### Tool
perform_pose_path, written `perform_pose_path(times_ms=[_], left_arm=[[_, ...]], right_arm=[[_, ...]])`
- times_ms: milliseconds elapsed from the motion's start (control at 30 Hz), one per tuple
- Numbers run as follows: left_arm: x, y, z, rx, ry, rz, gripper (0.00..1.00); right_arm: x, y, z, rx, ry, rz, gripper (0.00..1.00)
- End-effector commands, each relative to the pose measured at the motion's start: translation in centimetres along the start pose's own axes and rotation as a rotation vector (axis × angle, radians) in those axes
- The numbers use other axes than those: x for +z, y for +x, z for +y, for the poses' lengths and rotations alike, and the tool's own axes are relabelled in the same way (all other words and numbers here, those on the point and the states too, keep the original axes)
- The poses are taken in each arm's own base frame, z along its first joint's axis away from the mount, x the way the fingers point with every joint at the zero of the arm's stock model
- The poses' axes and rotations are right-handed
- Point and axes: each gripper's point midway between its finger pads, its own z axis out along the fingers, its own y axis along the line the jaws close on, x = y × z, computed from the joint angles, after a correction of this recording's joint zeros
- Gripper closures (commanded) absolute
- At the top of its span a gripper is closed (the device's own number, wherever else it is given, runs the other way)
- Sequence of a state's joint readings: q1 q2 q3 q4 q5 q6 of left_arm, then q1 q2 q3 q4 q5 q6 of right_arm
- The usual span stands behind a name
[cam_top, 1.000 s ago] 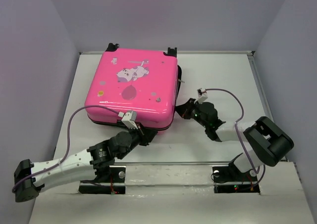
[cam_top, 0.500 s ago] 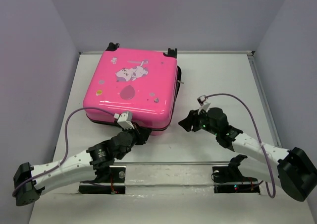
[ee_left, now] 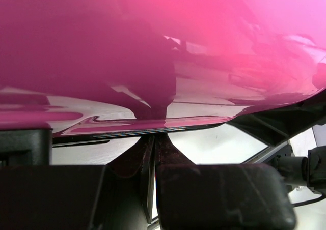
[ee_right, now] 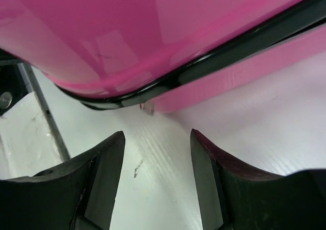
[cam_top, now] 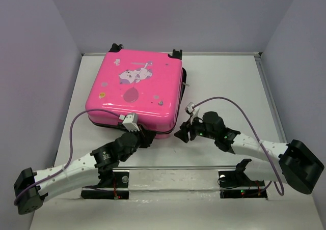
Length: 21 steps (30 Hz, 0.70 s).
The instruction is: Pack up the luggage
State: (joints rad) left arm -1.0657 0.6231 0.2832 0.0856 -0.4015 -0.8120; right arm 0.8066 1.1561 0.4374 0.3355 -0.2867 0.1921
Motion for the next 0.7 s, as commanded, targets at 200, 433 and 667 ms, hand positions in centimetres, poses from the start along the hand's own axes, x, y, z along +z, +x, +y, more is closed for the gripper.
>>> perform_pose_path(times_ms=[200,433,667], left_arm=[[0.0,-3.6,-2.0,-0.041,0.039,-0.119,0.87],[0.1,-3.9,-2.2,-0.035,0.037,-0.125,0.88],[0.3,-5.2,-2.7,-0.011,0.028,-0.160,0.88]], right_arm=[[1.9,-5.7,0.7,-0.143,-0.051,-0.196,0.40],[2.4,-5.9,1.3,-0.123,-0.067,-0.232,0.52],[2.3,-7.4,1.5,-0.100,-0.033,-0.334,0.93]])
